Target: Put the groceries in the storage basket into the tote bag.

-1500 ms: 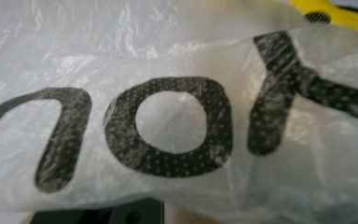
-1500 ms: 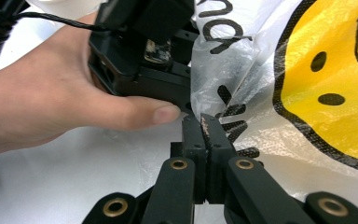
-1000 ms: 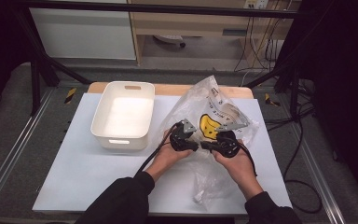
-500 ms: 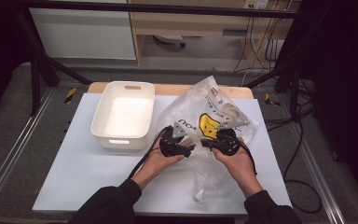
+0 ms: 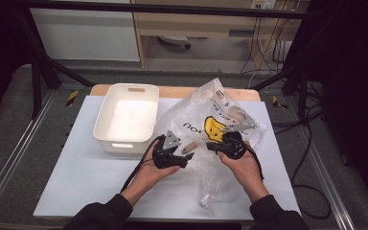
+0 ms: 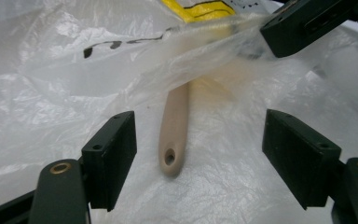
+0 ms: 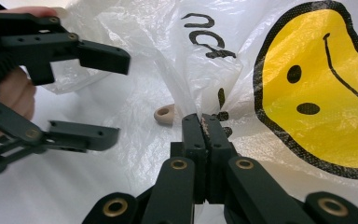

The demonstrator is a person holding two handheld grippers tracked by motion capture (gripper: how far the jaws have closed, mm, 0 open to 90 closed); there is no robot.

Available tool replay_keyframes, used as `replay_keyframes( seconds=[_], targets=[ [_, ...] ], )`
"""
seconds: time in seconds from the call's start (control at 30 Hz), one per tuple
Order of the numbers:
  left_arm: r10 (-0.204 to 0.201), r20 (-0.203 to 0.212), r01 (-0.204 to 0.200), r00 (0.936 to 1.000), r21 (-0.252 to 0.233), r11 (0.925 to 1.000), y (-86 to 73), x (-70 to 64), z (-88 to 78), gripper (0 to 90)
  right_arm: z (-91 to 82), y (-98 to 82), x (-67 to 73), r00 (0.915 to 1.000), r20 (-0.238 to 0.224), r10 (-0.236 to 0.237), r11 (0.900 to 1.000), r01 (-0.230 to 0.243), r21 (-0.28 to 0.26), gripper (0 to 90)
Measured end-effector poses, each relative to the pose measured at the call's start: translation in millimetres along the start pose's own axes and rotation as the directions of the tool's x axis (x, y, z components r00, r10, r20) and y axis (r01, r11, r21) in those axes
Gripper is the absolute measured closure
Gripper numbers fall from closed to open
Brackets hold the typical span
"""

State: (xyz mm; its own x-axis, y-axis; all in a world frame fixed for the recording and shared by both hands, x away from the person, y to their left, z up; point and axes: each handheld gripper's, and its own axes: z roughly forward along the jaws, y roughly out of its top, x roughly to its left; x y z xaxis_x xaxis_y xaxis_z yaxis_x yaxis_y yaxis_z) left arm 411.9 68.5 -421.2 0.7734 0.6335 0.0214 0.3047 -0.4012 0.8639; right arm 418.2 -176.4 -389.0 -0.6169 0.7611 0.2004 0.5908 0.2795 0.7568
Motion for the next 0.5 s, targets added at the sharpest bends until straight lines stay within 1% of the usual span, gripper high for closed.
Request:
replay_keyframes(
  seconds=[0.1, 0.17, 0.27, 0.5],
  targets=[
    [-0.017, 0.005, 0.017, 0.9998, -0.009, 0.9998, -1.3, 2.0, -8.4, 26.2, 0.4, -0.5, 0.5, 1.0000, 0.000, 0.001, 1.000, -0.001, 0.002, 90.0],
    [-0.015, 0.007, 0.015, 0.9999, -0.012, 0.9998, -1.7, 2.1, -13.6, 26.0, 1.1, -1.0, 1.0, 1.0000, -0.001, 0.006, 1.000, -0.006, 0.004, 90.0],
    [-0.029, 0.019, 0.030, 0.9994, -0.028, 0.9992, -1.7, 0.6, -20.9, 26.1, 2.6, -2.1, 1.4, 1.0000, 0.001, 0.001, 1.000, -0.001, 0.004, 90.0],
    [-0.024, 0.038, 0.026, 0.9990, -0.054, 0.9982, 0.7, -5.6, -36.0, 25.7, 3.9, -2.9, 3.1, 1.0000, 0.001, -0.004, 1.000, 0.004, 0.006, 90.0]
  ],
)
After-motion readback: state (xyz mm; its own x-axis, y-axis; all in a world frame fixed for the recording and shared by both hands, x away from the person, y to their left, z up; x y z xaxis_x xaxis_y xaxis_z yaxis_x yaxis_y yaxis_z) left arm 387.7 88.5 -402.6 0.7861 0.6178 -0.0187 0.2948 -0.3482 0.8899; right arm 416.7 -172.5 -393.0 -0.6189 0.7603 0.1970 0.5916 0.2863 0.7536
